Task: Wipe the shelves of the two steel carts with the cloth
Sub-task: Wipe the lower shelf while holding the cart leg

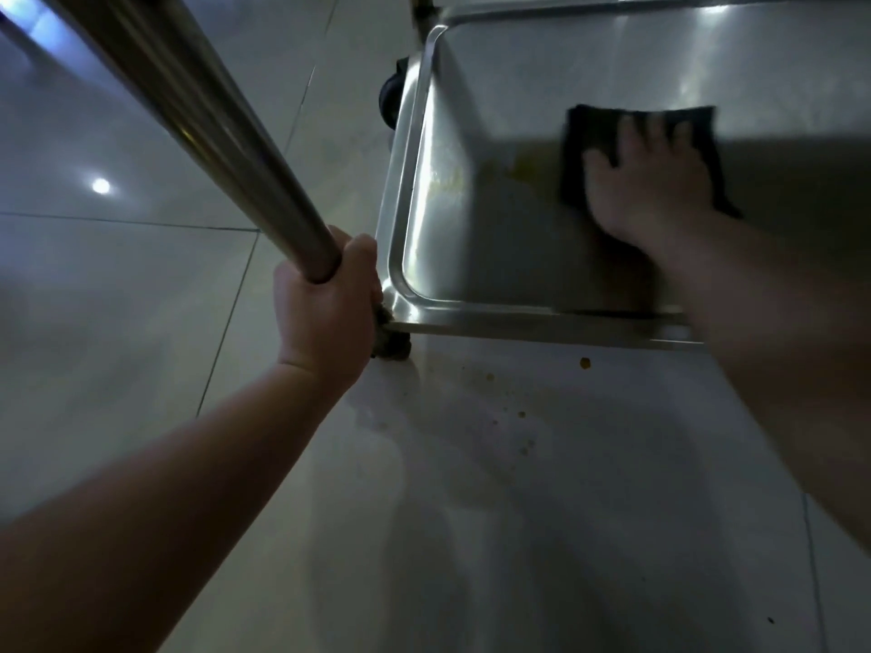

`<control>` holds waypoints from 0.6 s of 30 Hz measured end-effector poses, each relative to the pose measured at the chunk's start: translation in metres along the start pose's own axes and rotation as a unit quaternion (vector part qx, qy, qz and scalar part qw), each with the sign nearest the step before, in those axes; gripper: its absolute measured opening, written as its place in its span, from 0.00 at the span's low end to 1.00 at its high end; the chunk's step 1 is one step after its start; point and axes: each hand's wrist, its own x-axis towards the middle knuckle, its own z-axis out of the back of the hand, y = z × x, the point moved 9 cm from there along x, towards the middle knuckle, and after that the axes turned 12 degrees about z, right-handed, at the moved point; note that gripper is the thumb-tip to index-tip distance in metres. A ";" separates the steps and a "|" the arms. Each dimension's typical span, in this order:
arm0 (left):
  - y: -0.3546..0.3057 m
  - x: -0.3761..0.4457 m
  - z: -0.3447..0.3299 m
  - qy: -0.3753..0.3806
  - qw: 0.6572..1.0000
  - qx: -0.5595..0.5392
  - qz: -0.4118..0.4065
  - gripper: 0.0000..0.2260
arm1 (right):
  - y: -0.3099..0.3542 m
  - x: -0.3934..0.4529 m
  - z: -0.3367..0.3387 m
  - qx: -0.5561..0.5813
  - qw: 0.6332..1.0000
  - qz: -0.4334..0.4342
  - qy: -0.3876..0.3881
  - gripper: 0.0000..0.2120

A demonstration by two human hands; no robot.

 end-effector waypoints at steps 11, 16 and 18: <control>0.004 0.001 0.002 -0.002 1.000 -0.007 -0.001 0.10 | 0.126 -0.088 -0.046 -0.036 0.901 0.424 0.088 0.38; 0.002 -0.004 0.000 -0.001 1.000 -0.020 0.013 0.10 | 0.039 0.021 -0.001 -0.023 0.988 0.150 -0.004 0.38; 0.001 -0.004 -0.001 0.006 1.000 -0.024 0.013 0.11 | 0.057 0.052 0.001 -0.019 0.995 0.101 -0.008 0.36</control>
